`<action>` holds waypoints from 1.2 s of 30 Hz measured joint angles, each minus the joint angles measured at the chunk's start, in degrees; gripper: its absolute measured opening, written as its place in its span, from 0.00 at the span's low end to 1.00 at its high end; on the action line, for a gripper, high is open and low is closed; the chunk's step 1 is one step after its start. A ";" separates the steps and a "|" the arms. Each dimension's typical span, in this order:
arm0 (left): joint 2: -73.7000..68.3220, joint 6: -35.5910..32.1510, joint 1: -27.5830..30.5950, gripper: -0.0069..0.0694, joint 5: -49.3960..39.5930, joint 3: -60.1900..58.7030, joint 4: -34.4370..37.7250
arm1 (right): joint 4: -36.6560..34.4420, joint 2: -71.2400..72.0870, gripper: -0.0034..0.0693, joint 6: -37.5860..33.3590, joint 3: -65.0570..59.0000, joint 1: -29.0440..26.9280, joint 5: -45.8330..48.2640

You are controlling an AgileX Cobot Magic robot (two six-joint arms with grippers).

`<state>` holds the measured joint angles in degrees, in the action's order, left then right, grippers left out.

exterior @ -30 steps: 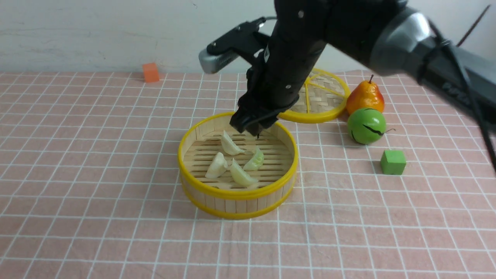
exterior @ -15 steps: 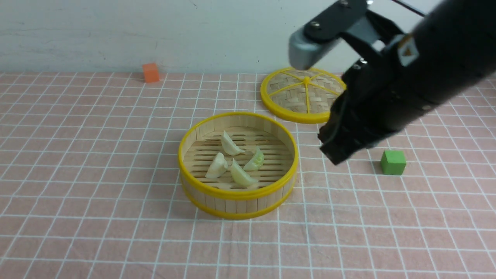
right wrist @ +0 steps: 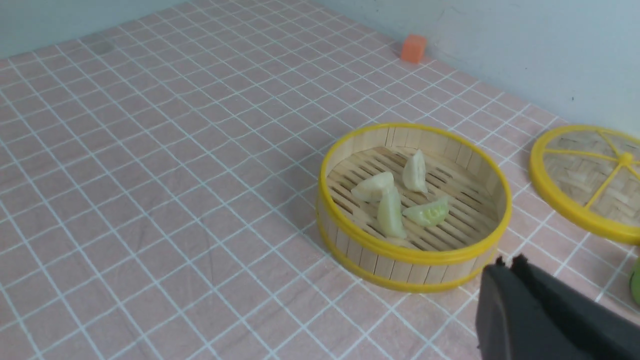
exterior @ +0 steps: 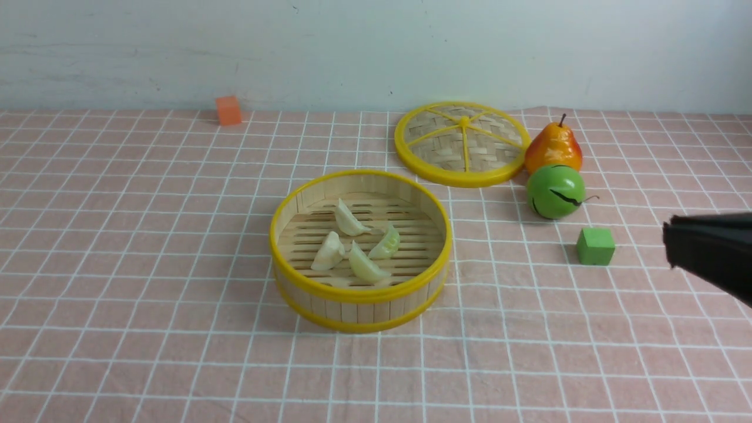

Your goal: Put the dumplings into the steamer on the table with the pink tablecloth.

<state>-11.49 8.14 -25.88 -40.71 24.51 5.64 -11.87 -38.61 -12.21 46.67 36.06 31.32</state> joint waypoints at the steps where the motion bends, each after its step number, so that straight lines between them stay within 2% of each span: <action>1: 0.00 0.00 0.00 0.20 0.00 0.00 0.00 | -0.06 1.31 0.03 0.00 -0.75 0.00 0.60; 10: 0.00 0.00 0.00 0.21 0.00 0.00 0.00 | 0.23 7.96 0.03 0.08 -3.21 0.00 7.59; 14: 0.00 0.00 0.00 0.22 0.00 0.00 0.00 | 0.77 11.19 0.02 4.83 -5.12 0.00 8.33; 16: 0.00 0.00 0.00 0.23 0.00 0.00 0.00 | 0.88 12.29 0.02 6.45 -7.19 0.00 6.72; 20: 0.00 0.00 0.00 0.23 0.00 -0.02 0.00 | 1.00 16.56 0.02 8.46 -19.37 -0.48 -7.64; 21: 0.00 0.00 0.00 0.23 0.00 -0.02 0.00 | 0.92 16.83 0.02 8.52 -20.79 -0.72 -8.55; 23: 0.00 0.00 0.00 0.23 0.00 -0.02 0.00 | -0.24 21.17 0.02 8.86 -29.93 -3.91 -20.83; 26: 0.00 0.00 0.00 0.24 0.00 -0.02 0.00 | -1.27 24.47 0.02 8.87 -35.63 -7.85 -26.58; 27: 0.00 0.00 0.00 0.24 0.00 -0.02 0.00 | -1.49 27.05 0.02 8.87 -39.47 -12.35 -28.28; 28: 0.00 0.00 0.00 0.24 0.00 -0.02 0.00 | -1.49 27.37 0.02 8.87 -39.83 -12.35 -28.40; 29: 0.00 0.00 0.00 0.24 0.00 -0.02 -0.05 | -1.22 30.14 0.02 8.87 -42.40 -17.44 -28.17; 30: 0.00 0.00 0.00 0.24 0.00 -0.02 -0.05 | -1.13 30.42 0.02 8.92 -42.96 -18.04 -28.02; 32: 0.00 0.00 0.00 0.25 0.00 -0.02 -0.05 | 0.99 34.37 0.02 9.87 -45.85 -26.19 -25.06; 36: 0.00 0.00 0.00 0.25 0.00 -0.02 -0.05 | 4.28 38.35 0.02 14.21 -47.79 -33.80 -18.54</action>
<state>-11.49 8.14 -25.88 -40.71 24.49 5.59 -7.59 -0.26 2.00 -1.12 2.26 12.78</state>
